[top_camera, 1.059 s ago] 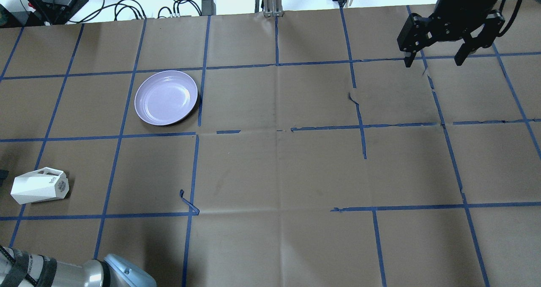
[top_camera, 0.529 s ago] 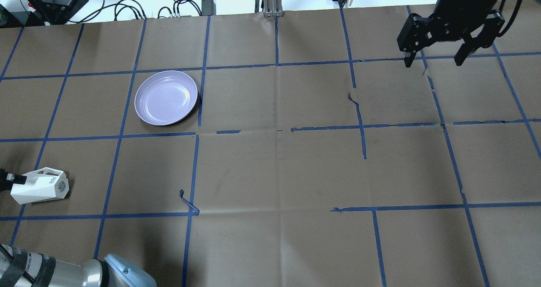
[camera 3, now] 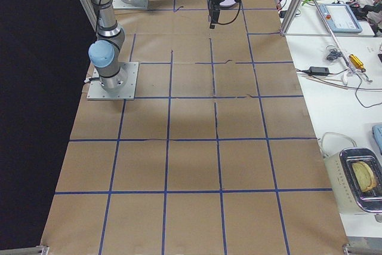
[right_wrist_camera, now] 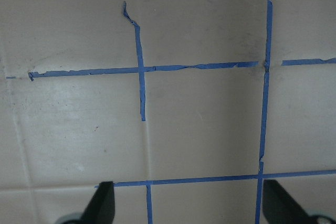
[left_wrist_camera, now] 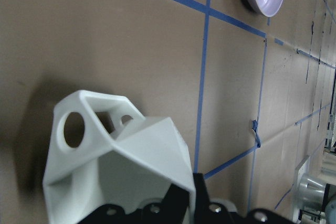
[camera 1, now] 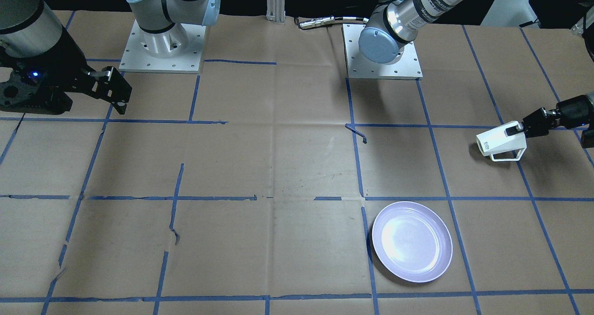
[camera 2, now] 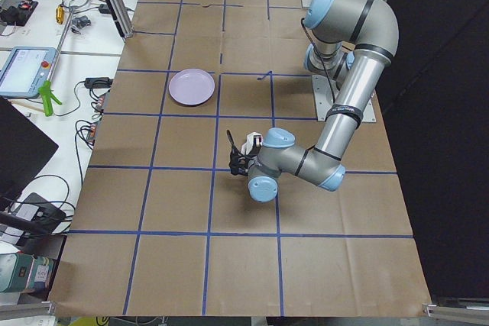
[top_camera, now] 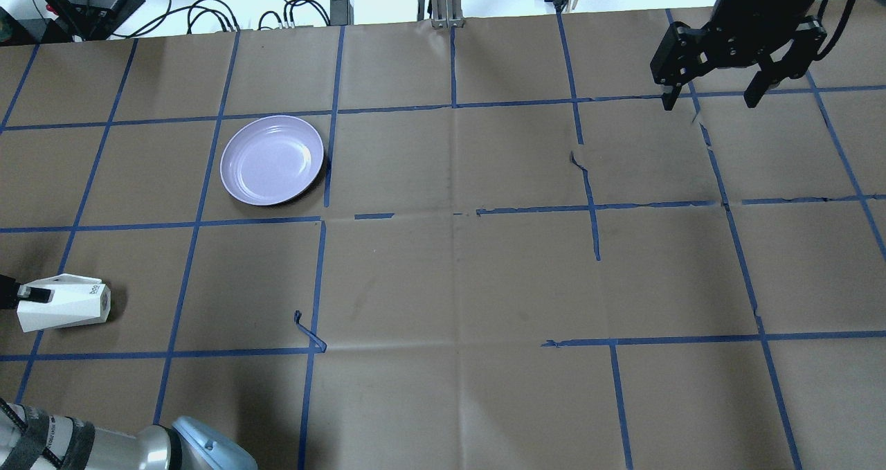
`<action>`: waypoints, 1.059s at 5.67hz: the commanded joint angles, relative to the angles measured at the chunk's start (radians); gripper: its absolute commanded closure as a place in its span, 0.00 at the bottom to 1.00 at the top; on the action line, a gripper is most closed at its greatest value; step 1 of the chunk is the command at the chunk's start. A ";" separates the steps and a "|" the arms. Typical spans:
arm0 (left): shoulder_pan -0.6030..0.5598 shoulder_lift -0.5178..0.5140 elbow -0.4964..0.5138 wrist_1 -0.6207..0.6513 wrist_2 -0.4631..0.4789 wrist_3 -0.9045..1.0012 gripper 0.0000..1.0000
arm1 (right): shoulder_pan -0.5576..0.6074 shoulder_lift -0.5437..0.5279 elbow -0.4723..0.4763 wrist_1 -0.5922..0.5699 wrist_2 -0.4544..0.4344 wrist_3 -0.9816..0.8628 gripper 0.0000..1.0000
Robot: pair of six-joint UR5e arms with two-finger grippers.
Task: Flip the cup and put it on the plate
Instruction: 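Lift the white cup with the left gripper and carry it over the plate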
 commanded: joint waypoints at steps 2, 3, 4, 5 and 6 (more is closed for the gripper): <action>-0.182 0.200 0.020 -0.003 -0.016 -0.146 1.00 | 0.000 0.000 0.000 0.000 0.000 0.000 0.00; -0.313 0.231 0.019 0.121 -0.006 -0.256 1.00 | 0.000 0.000 0.000 0.000 0.000 0.000 0.00; -0.460 0.235 0.019 0.210 -0.006 -0.380 1.00 | 0.000 0.000 0.000 0.000 0.000 0.000 0.00; -0.613 0.218 0.014 0.370 0.038 -0.521 1.00 | 0.000 0.000 0.000 0.000 0.000 0.000 0.00; -0.758 0.197 0.013 0.480 0.099 -0.606 1.00 | 0.000 0.000 0.000 0.000 0.000 0.000 0.00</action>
